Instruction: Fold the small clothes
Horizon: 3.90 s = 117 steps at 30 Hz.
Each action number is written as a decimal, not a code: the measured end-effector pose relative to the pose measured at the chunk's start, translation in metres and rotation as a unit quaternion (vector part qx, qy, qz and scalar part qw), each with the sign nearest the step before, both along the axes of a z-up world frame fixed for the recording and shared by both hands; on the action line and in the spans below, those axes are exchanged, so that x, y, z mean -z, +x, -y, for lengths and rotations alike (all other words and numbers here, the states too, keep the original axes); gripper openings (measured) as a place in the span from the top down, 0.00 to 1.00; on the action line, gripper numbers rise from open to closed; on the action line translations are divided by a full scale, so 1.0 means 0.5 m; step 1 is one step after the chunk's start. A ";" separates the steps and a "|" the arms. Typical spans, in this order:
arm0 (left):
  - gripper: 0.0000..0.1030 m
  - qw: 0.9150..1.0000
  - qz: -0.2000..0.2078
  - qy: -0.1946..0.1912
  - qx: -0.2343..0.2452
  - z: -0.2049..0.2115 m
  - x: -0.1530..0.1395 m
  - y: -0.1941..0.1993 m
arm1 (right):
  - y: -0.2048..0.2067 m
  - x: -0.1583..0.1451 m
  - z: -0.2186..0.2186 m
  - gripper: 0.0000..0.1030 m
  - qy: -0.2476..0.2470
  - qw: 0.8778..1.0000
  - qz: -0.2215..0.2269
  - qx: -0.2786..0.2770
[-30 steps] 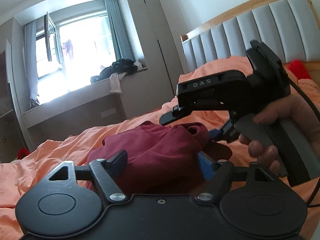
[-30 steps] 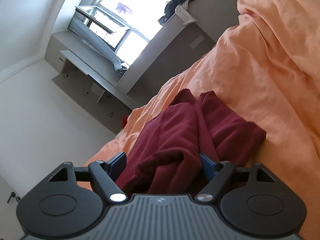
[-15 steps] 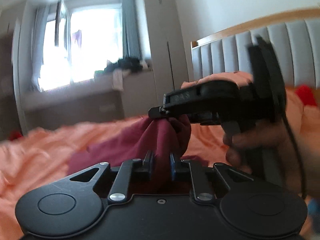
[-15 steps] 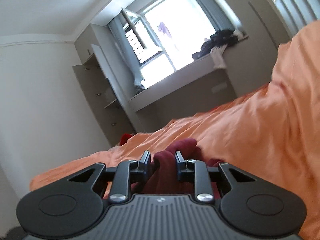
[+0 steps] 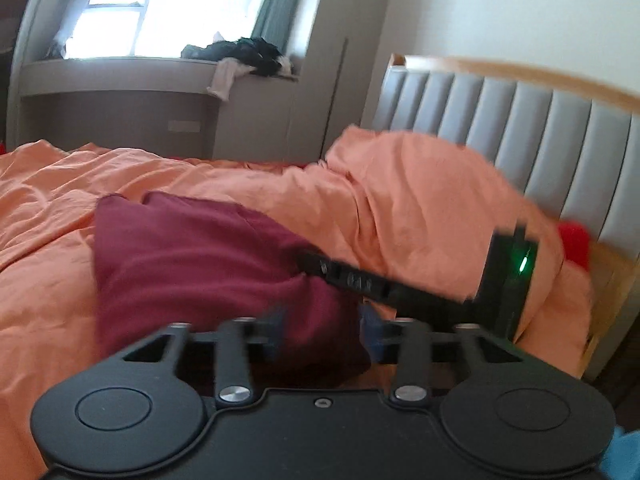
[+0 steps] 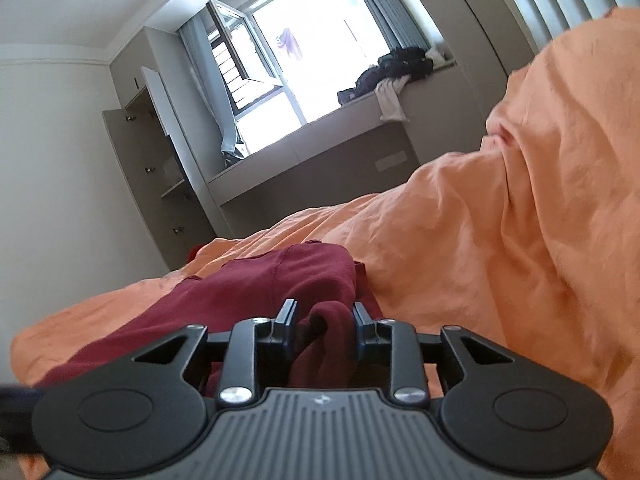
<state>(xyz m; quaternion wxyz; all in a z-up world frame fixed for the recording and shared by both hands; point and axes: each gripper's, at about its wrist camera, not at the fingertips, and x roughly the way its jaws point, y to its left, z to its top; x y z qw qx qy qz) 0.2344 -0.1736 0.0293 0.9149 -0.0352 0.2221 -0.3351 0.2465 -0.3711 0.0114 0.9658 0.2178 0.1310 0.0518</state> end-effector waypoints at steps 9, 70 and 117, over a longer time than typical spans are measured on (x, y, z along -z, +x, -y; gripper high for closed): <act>0.01 0.992 0.038 -0.026 -0.121 -0.136 -0.056 -0.013 | -0.062 -0.010 -0.009 0.14 -0.026 0.999 0.015 0.045; 0.00 0.990 -0.041 -0.008 -0.137 -0.216 0.060 0.098 | -0.194 0.033 -0.068 0.00 -0.063 0.994 0.015 0.084; 0.00 0.992 -0.043 -0.005 -0.116 -0.214 0.061 0.112 | 0.070 0.102 0.062 0.18 0.104 0.994 -0.001 -0.045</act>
